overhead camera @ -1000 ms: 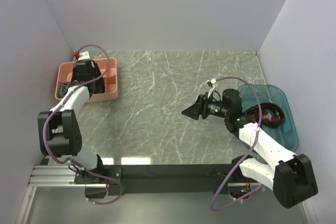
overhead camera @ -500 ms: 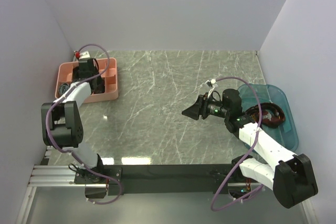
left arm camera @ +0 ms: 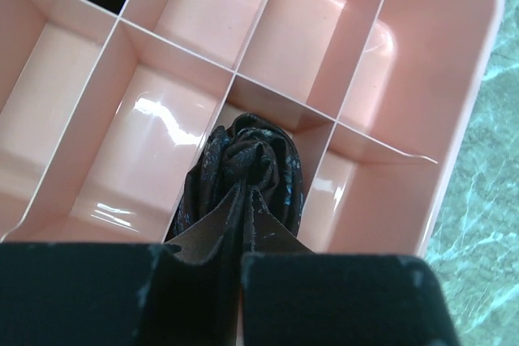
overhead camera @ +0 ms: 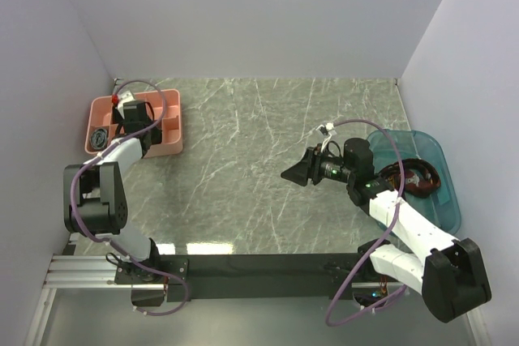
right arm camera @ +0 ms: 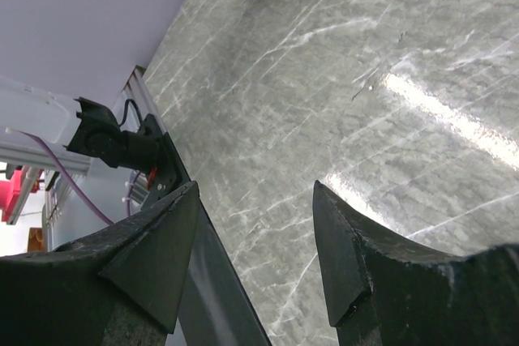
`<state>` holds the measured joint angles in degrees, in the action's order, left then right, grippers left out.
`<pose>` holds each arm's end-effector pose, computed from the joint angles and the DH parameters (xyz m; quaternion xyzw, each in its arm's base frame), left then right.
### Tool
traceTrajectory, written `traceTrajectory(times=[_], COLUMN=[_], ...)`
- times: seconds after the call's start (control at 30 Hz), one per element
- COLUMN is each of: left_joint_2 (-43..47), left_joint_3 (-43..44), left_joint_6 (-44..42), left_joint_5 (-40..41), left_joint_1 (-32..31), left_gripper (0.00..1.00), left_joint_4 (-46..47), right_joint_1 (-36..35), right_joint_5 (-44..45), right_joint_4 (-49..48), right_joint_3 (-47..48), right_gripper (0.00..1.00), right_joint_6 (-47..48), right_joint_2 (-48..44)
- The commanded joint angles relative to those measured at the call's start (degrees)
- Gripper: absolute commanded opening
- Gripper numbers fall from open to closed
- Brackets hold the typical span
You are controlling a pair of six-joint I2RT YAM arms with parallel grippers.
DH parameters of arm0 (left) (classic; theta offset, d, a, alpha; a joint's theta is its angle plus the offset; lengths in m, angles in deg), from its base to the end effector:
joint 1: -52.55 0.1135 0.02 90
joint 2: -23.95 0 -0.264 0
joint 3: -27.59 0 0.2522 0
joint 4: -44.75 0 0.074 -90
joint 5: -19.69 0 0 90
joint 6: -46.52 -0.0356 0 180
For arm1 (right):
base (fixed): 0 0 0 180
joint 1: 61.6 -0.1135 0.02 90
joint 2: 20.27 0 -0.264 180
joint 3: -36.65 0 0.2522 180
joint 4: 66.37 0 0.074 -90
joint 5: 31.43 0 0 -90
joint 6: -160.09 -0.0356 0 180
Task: Roll the ties
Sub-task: Place the rolled tie into the container
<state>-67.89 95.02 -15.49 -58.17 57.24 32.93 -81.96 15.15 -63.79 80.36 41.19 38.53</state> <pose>0.3441 0.0357 0.2088 -0.2954 0.8376 0.0016 0.4594 0.1995 0.1001 0.2433 -0.1618 0.7642 0.5000 0.3739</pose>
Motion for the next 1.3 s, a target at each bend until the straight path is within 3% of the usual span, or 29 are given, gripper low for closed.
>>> traceTrajectory(times=[0.0, 0.23, 0.3, 0.4, 0.43, 0.5, 0.57, 0.73, 0.9, 0.93, 0.97, 1.03, 1.07, 1.17, 1.27], left_joint_2=[-1.24, -2.12, -1.86, 0.59, 2.86, 5.16, 7.89, 13.77, 19.92, 23.33, 33.28, 36.43, 42.64, 53.90, 59.73], left_joint_3=[-2.25, -1.90, -2.25, -2.25, -1.73, -0.42, 2.74, 11.00, 14.88, 14.71, 12.36, 11.29, 9.37, 5.84, 5.39], left_joint_6=[2.95, 4.79, 5.67, 6.20, 6.11, 5.42, 4.36, 2.69, 1.02, 0.67, -0.64, -1.53, -1.97, -1.71, 0.05], left_joint_5=[2.36, 1.66, 0.96, 0.69, 0.78, 1.56, 2.10, 2.62, 0.17, -0.18, -0.45, -0.10, 0.07, 1.04, 1.74], left_joint_1=[0.15, 0.15, 0.15, 0.15, 0.23, 0.23, 0.23, 0.23, 0.23, 0.23, 0.23, 0.23, 0.32, 0.23, -0.55], left_gripper=[0.06, 0.05, 0.09, 0.23, 0.33, 0.43, 0.59, 0.79, 0.83, 0.84, 0.88, 0.92, 0.98, 0.99, 0.99], left_joint_4=[-7.55, -11.60, -12.13, -12.57, -12.66, -14.05, -15.38, -20.21, -24.69, -26.44, -29.07, -29.44, -29.97, -32.25, -38.48], right_joint_1=[0.41, 0.50, 0.41, 0.41, 0.41, 0.41, 0.41, 0.50, 0.58, 0.50, 0.50, 0.58, 0.58, 0.58, 0.50], right_joint_5=[-0.70, -0.18, 0.09, 0.17, 0.52, 1.31, 2.98, 6.85, 18.87, 21.94, 33.98, 39.15, 41.20, 49.27, 57.27], right_joint_4=[-0.87, 0.72, 1.24, 2.73, 3.44, 6.33, 8.10, 14.95, 25.12, 26.72, 31.52, 33.66, 34.64, 37.19, 39.21], right_joint_3=[-0.69, -0.25, -0.25, 0.36, 1.24, 2.56, 4.75, 11.43, 18.98, 19.96, 22.84, 24.17, 24.62, 26.03, 26.73], right_gripper=[0.65, 0.65, 0.65, 0.65, 0.65, 0.65, 0.65, 0.65, 0.66, 0.67, 0.68, 0.68, 0.69, 0.78, 0.88], right_joint_6=[0.34, 0.69, 0.69, 1.04, 1.65, 2.62, 4.12, 6.93, 11.05, 11.41, 10.89, 9.84, 9.57, 8.95, 9.66], right_joint_2=[-2.55, -4.05, -4.66, -5.37, -5.46, -6.33, -6.77, -8.00, -11.86, -13.00, -16.93, -19.07, -20.38, -25.74, -31.28])
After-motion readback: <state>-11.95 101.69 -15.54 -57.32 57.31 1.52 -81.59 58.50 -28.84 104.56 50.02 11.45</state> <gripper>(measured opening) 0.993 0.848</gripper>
